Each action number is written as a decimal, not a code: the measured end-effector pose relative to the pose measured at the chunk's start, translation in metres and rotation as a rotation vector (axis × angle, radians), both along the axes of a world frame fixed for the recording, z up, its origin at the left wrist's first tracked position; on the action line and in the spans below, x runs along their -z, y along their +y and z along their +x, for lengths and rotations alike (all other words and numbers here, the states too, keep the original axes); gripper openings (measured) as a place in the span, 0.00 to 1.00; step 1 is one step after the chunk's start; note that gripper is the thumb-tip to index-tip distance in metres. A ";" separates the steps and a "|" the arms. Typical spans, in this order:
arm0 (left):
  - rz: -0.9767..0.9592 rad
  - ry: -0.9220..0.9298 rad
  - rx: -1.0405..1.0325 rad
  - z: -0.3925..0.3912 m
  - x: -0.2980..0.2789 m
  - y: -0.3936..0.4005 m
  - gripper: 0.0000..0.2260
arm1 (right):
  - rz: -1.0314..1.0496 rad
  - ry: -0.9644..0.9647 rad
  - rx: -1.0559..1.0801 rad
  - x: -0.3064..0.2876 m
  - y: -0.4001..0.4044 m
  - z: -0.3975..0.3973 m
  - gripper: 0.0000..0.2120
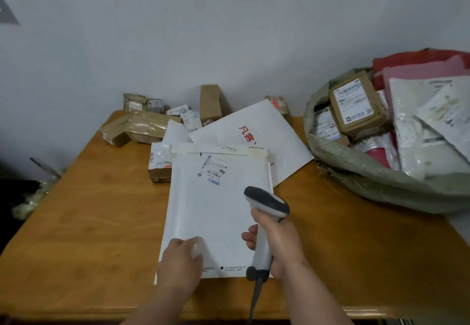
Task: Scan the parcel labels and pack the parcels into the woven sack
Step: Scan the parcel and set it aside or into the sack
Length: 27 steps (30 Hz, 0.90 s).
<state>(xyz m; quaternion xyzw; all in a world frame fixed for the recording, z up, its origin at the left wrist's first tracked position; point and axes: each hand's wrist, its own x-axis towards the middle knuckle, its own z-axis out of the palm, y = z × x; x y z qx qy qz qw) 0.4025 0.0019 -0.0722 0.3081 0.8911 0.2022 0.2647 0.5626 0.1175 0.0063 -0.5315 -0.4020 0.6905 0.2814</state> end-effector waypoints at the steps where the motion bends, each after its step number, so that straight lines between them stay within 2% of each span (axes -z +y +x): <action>1: 0.012 0.015 -0.067 -0.005 -0.003 0.004 0.20 | -0.029 0.031 -0.012 -0.003 0.005 -0.006 0.14; 5: 0.051 -0.041 -0.322 -0.024 -0.008 0.017 0.27 | -0.151 0.135 -0.015 -0.012 0.023 -0.026 0.13; 8: 0.073 -0.117 -0.396 -0.036 -0.006 0.021 0.32 | -0.195 0.144 -0.025 -0.010 0.030 -0.039 0.13; 18: 0.131 -0.379 -0.345 -0.084 -0.002 0.034 0.38 | -0.205 0.056 0.031 -0.006 0.023 -0.075 0.16; 25: 0.146 -0.519 -0.304 -0.095 -0.002 0.038 0.37 | -0.146 0.006 0.070 -0.015 0.018 -0.090 0.14; 27: 0.150 -0.550 -0.297 -0.096 -0.003 0.039 0.34 | -0.137 0.002 0.073 -0.017 0.018 -0.093 0.14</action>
